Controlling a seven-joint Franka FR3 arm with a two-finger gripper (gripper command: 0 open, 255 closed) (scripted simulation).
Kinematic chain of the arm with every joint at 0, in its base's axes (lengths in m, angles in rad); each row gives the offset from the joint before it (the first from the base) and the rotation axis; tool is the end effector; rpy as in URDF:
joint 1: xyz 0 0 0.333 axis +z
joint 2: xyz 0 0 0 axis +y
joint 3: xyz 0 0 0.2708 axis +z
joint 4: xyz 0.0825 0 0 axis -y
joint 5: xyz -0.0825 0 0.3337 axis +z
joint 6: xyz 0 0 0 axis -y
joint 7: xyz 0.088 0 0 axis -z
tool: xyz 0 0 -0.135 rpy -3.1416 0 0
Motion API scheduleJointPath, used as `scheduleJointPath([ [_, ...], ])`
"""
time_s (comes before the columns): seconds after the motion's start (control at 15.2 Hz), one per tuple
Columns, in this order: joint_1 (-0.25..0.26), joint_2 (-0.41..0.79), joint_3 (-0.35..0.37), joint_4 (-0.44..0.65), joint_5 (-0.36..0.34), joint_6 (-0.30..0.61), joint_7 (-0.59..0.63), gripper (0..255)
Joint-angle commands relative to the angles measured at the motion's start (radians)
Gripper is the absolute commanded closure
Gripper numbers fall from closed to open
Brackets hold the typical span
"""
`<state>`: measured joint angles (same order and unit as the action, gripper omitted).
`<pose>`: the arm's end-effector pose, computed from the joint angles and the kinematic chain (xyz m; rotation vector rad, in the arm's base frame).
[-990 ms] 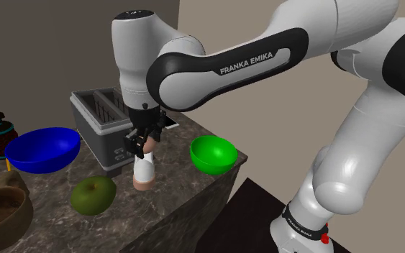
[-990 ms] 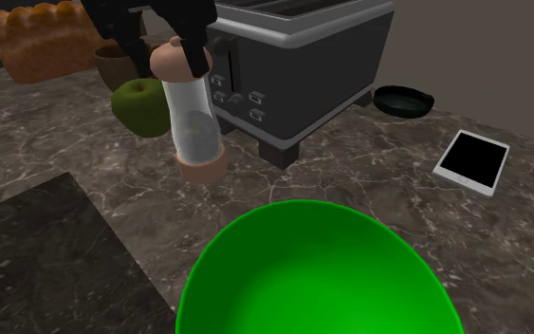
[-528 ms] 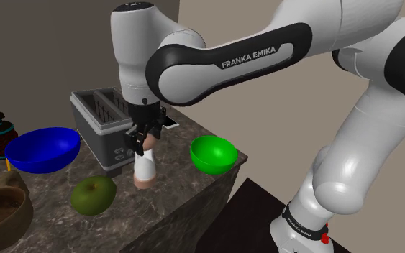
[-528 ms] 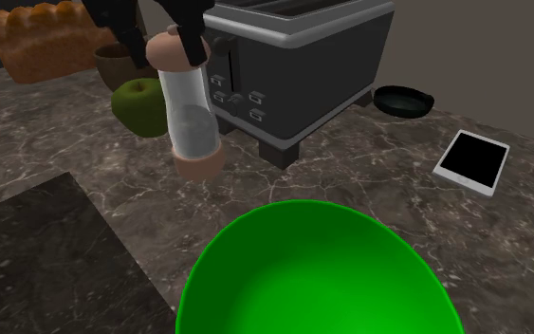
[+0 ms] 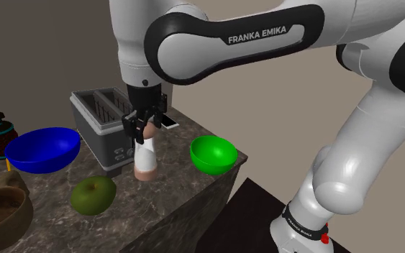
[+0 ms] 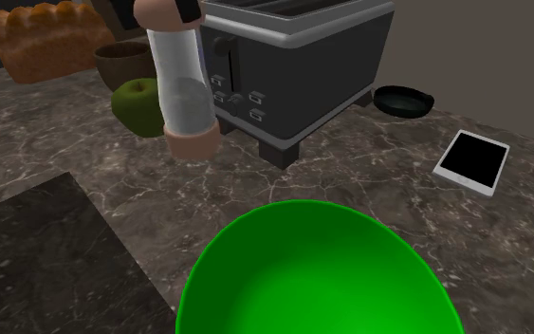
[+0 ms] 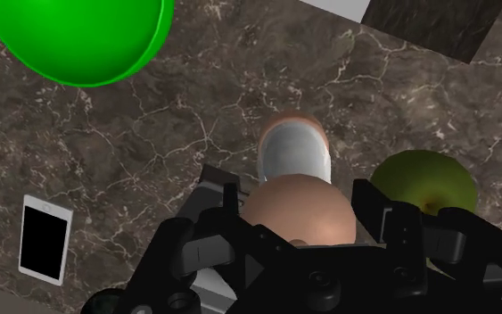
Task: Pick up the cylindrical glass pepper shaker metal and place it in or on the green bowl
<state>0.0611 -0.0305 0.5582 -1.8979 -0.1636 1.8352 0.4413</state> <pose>0.4179 0.2786 0.4491 2.9537 0.3311 0.0828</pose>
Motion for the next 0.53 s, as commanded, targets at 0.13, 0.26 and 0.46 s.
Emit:
scheduleJointPath([
  [0.13,0.000,-0.003,0.000,0.053,0.004,-0.055,-0.009,255],
  [0.26,0.000,-0.004,0.000,0.079,0.005,-0.081,-0.014,255],
  [0.46,0.001,-0.003,0.001,0.120,0.006,-0.121,-0.019,255],
])
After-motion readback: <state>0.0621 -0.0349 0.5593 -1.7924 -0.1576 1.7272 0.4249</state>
